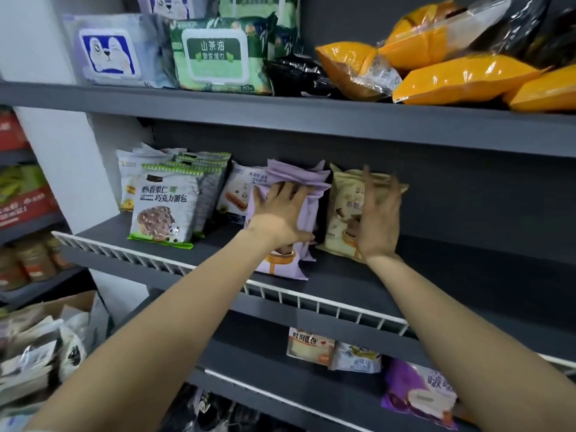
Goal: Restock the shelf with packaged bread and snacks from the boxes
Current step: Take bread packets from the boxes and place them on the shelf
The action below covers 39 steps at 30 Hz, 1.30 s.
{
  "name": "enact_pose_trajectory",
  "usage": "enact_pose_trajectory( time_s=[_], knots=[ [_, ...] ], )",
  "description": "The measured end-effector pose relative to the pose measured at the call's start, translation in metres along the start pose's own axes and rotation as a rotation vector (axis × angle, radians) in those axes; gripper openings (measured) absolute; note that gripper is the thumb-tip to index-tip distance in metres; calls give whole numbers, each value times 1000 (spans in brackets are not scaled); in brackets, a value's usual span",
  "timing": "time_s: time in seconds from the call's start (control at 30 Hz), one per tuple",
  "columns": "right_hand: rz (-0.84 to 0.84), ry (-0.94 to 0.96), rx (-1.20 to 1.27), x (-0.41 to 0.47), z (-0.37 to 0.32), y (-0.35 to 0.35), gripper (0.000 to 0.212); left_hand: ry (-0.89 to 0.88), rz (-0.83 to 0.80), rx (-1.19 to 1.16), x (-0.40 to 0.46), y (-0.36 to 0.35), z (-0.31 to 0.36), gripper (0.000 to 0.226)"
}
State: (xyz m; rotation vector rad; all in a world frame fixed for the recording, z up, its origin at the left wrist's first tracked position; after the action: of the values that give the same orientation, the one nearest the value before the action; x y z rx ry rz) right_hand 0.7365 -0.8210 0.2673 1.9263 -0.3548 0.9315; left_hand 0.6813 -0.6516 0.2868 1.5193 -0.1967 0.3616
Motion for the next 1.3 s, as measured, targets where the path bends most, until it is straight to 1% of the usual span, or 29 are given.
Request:
enact_pose_trajectory(
  time_s=[0.03,0.07,0.1,0.13,0.23,0.3,0.37,0.47,0.53,0.6,0.67,0.87,1.0,1.13,1.3],
  knots=[
    [-102,103,-99,-2,-4,-8,88,2,0,2,0,0,1,86],
    [-224,177,-141,-4,-6,-18,75,4,1,-2,0,0,1,85],
    [-327,216,-140,-6,-6,-25,66,6,3,-11,1,0,1,83],
    [-395,240,-125,-7,-6,-29,61,9,4,-23,1,0,1,80],
    [-455,243,-68,-6,-8,-28,59,16,23,-111,1,2,-1,67],
    [-442,227,50,-4,-15,-19,52,16,62,-192,-1,7,-5,62],
    [-330,200,207,-1,-31,-1,41,7,139,-258,-5,17,-12,57],
    [-169,213,324,1,-70,27,33,16,238,-324,-18,35,-30,41],
    [-131,281,392,-3,-107,36,28,91,261,-331,-32,45,-51,34],
    [-143,353,458,-11,-148,35,24,173,264,-329,-53,50,-80,26],
    [-216,409,499,-25,-194,26,22,256,270,-313,-80,53,-116,20],
    [-506,567,567,-106,-359,-25,27,605,234,-228,-202,43,-267,23],
    [-692,652,628,-187,-484,-67,26,822,154,-230,-303,34,-382,23],
    [-884,671,681,-277,-602,-114,25,1028,100,-214,-407,27,-496,25],
    [-1114,718,700,-389,-723,-181,23,1238,-41,-185,-527,-6,-615,29]
  ],
)
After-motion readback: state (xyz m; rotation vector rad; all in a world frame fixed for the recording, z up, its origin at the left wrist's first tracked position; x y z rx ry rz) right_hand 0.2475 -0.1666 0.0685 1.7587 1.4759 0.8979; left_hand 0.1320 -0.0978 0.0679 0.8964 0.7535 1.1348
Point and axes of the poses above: each hand's wrist, its own x-axis towards the middle knuckle, its own y-axis out of the back of the hand, z = x × y, the point moved 6 cm from there along x, towards the middle knuckle, and after that the axes turned 10 degrees about y, right-handed, at the moved point
